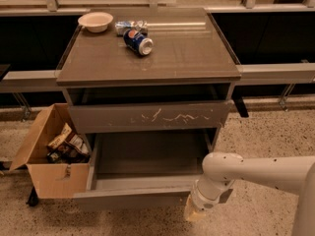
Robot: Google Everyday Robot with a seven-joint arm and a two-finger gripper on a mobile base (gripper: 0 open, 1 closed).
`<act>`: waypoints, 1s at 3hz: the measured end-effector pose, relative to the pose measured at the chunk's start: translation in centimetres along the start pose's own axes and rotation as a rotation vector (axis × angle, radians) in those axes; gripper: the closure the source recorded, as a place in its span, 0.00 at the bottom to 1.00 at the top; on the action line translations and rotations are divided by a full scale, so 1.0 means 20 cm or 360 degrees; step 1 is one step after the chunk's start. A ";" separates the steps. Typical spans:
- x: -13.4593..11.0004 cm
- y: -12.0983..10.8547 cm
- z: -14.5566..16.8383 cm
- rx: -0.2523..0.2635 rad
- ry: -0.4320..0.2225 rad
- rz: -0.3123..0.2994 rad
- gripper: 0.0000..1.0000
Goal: Close middle drawer
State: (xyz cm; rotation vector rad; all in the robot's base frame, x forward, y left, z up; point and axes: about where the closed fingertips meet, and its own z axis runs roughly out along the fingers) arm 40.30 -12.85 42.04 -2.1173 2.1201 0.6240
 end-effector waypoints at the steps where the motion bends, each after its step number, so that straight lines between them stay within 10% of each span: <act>1: 0.00 0.00 0.00 0.0006 0.0001 0.0000 1.00; 3: 0.13 -0.20 0.10 0.0283 0.0006 -0.0030 1.00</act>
Offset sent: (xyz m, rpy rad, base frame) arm 0.0198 -0.0122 -0.0363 -0.0190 -0.1164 -0.0331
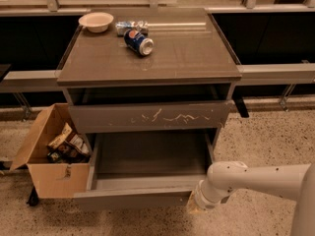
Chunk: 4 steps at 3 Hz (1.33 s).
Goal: Close middle drawer
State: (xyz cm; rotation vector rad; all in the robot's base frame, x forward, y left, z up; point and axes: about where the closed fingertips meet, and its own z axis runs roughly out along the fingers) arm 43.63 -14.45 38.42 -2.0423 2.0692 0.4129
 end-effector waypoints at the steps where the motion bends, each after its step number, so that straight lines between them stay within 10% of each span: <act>1: 0.02 -0.08 0.01 0.0093 0.0004 -0.0017 1.00; 2: 0.01 -0.13 0.01 0.0131 -0.0005 -0.0041 1.00; 4: 0.01 -0.13 0.01 0.0130 -0.0005 -0.0041 0.50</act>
Offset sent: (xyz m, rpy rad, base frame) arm 0.0762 0.0035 -0.0090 0.0243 -0.2025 0.0174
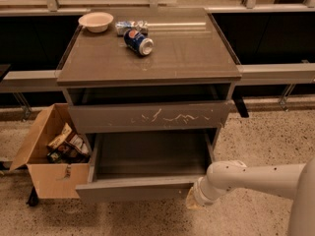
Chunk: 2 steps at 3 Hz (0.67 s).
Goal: Close middle drawer
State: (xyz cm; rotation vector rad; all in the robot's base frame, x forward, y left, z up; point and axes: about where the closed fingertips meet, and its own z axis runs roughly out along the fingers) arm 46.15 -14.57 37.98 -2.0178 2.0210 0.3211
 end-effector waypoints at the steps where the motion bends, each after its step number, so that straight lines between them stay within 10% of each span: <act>1: 0.00 0.00 0.00 0.0000 0.0000 0.0000 0.28; 2: 0.00 0.00 0.00 0.0000 0.0000 0.0000 0.04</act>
Offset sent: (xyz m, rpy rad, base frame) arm 0.0000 0.0000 0.0000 0.0000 0.0000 0.0000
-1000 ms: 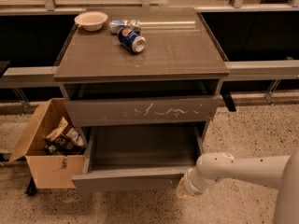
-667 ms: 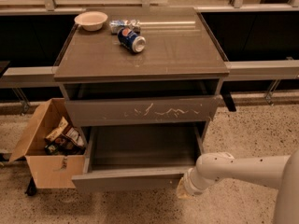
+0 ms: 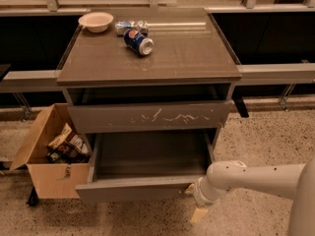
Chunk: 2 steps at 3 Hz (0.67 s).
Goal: Close middle drawer
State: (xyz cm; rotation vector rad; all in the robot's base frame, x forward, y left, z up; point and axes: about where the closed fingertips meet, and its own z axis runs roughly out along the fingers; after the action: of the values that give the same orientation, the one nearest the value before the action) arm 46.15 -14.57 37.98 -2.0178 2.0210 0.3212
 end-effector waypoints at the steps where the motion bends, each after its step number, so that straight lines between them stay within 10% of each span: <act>1: 0.00 0.00 0.00 0.0000 0.0000 0.0000 0.00; 2: 0.00 0.00 0.00 0.0000 0.0000 0.0000 0.00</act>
Offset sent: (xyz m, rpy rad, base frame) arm 0.0000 0.0000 0.0000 0.0000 0.0000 0.0000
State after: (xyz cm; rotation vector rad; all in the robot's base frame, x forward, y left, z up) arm 46.14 -14.57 37.97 -2.0179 2.0210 0.3213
